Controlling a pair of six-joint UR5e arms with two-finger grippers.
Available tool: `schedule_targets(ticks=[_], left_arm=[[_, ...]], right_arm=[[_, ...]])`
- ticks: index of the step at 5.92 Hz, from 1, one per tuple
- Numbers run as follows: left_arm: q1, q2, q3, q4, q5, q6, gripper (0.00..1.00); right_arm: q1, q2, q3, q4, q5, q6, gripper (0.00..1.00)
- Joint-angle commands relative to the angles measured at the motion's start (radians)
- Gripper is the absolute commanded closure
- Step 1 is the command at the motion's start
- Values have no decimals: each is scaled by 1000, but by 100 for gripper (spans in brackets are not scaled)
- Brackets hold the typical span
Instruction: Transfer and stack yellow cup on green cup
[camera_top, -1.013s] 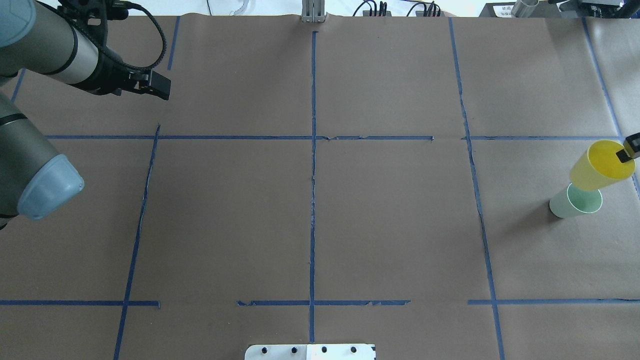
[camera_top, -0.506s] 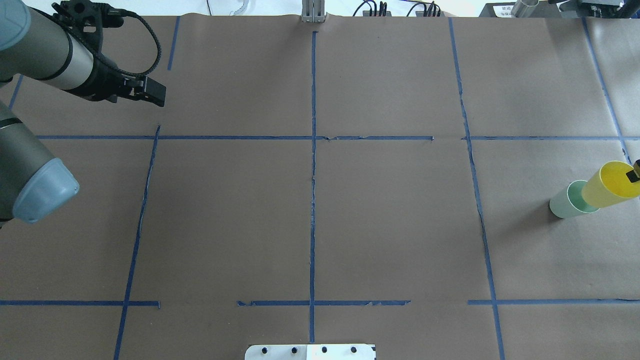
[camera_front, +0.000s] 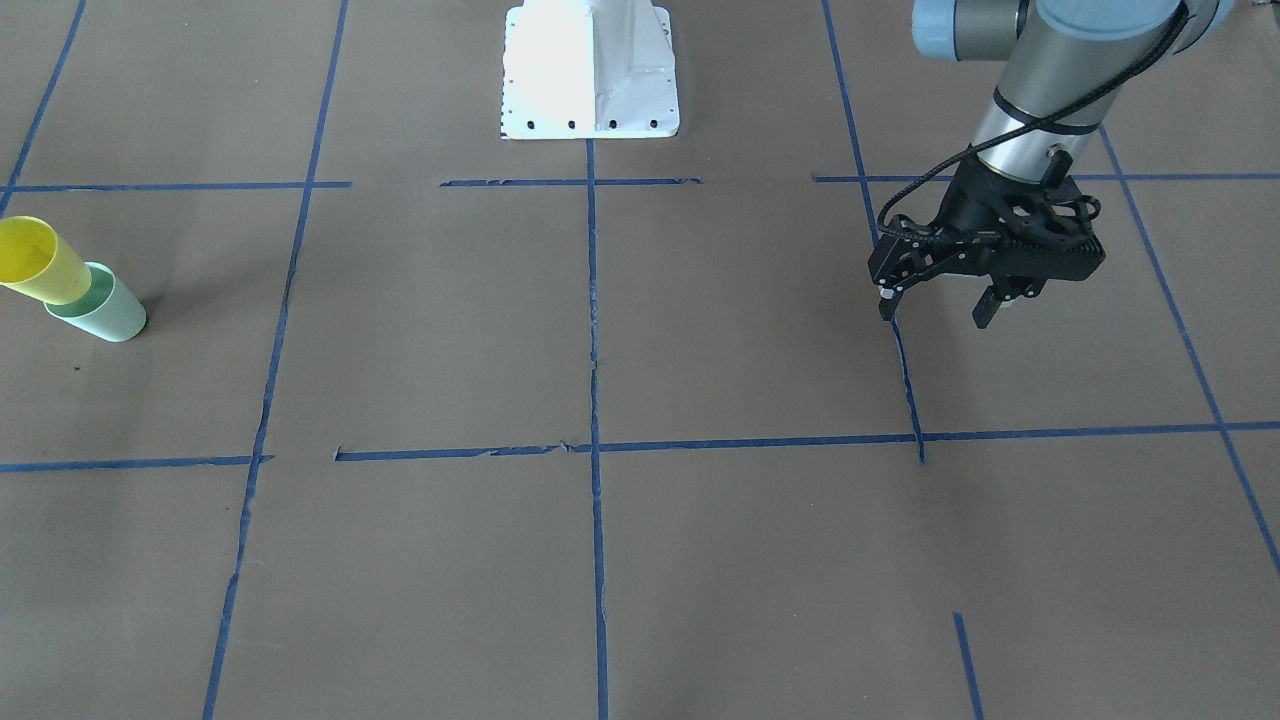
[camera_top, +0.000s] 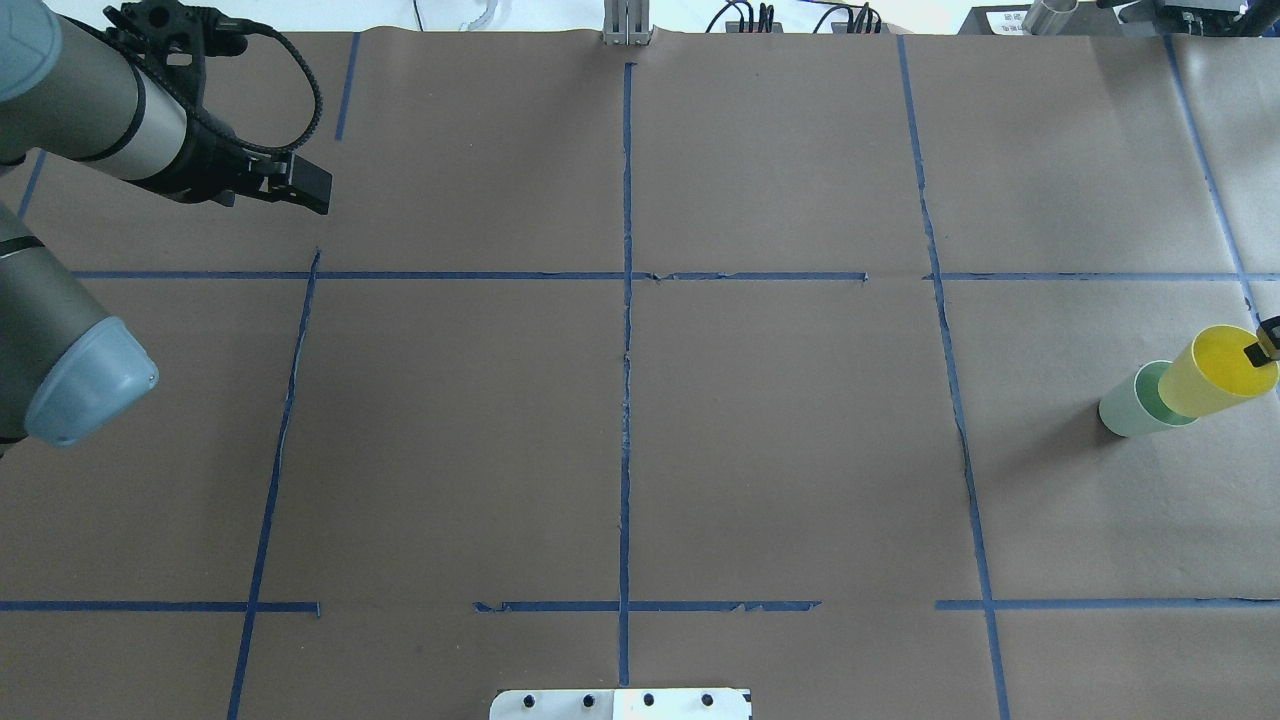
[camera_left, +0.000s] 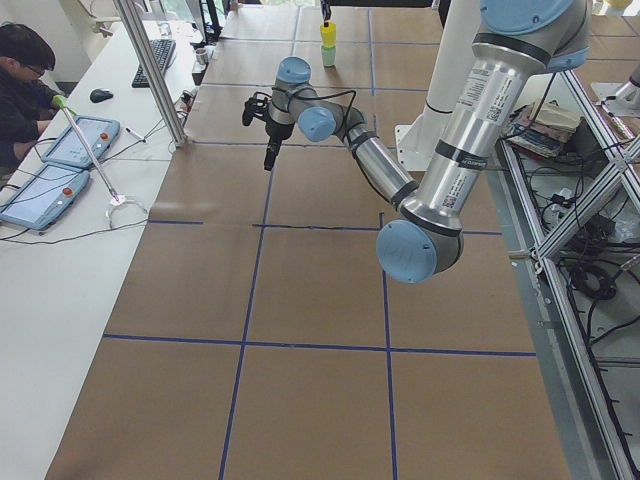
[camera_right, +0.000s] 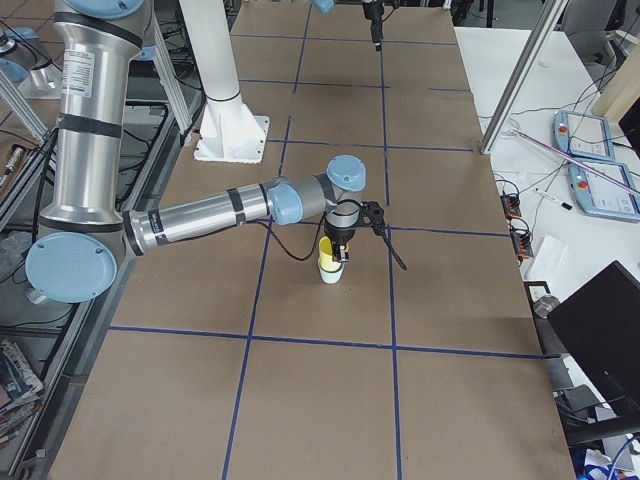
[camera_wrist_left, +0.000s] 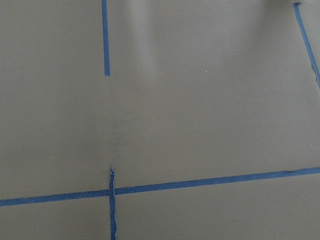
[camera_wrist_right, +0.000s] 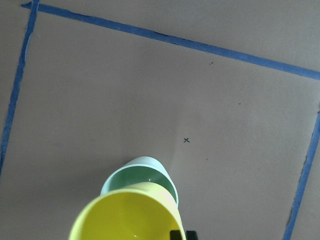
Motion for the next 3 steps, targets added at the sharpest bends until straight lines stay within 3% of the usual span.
schedule_targets(ticks=[1, 3], left_arm=[[0, -1, 0, -2, 0, 0, 0], [2, -2, -5, -5, 0, 0, 0]], right_arm=[[-17, 17, -12, -1, -2, 2, 100], [-26, 32, -31, 0, -2, 0, 98]])
